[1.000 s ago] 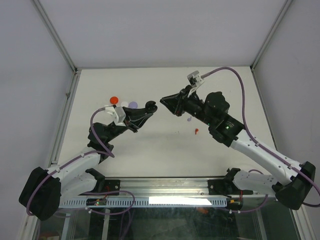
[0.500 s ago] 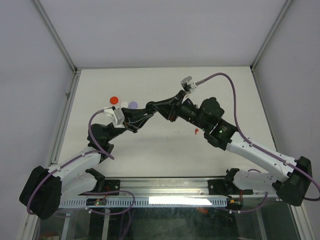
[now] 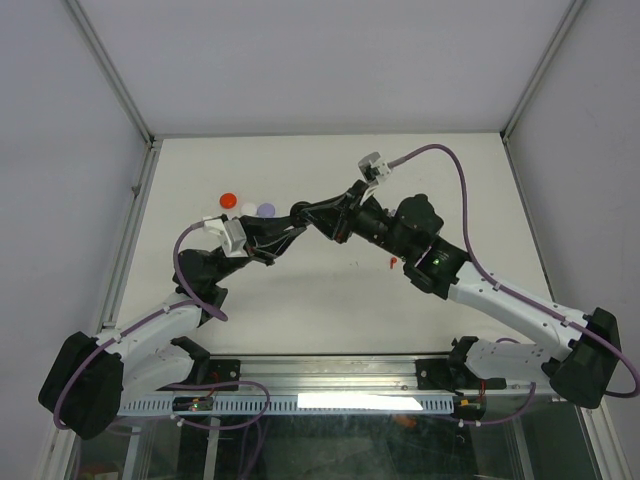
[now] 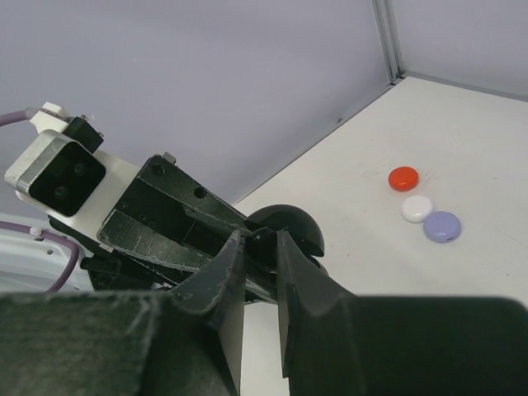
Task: Insert the wireless bluetooth earbuds into the charging case
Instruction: Place the earbud in the charging case.
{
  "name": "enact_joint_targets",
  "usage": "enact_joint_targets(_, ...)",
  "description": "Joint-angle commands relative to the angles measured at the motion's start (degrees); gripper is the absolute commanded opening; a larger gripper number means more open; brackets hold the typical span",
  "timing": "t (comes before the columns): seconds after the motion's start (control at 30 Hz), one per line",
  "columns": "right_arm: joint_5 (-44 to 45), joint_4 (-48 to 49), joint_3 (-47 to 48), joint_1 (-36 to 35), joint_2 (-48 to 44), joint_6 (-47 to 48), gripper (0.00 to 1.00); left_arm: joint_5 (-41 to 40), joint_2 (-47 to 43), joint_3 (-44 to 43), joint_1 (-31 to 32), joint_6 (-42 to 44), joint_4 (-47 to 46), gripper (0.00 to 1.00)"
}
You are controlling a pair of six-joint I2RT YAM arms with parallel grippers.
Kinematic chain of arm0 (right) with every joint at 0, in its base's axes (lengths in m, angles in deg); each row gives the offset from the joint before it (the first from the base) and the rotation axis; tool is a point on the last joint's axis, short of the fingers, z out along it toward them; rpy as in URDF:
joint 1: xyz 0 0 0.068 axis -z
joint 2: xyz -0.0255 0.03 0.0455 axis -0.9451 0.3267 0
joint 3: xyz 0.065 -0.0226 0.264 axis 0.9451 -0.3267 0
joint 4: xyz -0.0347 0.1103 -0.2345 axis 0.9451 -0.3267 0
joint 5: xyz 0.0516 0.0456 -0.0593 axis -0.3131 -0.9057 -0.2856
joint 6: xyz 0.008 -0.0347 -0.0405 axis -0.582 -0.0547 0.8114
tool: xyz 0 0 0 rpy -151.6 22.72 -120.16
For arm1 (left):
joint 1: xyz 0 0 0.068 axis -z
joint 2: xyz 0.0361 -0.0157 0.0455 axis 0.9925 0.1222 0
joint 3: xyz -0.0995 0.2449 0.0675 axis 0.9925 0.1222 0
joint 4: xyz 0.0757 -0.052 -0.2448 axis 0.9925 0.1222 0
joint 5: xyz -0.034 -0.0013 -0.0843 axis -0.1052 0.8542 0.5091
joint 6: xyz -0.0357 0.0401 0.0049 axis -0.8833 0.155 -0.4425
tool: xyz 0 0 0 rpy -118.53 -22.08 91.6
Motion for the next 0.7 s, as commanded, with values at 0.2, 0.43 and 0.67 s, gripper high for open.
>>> enact_joint_targets(0.2,-1.66,5.76,-0.34,-0.66,0.63,-3.91,0.08,-1.08,-1.04,-0.22,0.27,-1.09,-4.01,0.0)
enact_joint_targets(0.43,-0.04,4.84,-0.91,-0.91,0.76,-3.25,0.1,-1.68,-1.05,0.29,0.22,-2.86,-6.01,0.0)
enact_joint_targets(0.67,1.33,1.96,0.54,-1.27,1.99,-2.19,0.22,-1.66,-0.78,0.64,0.27,-3.24,-6.44,0.0)
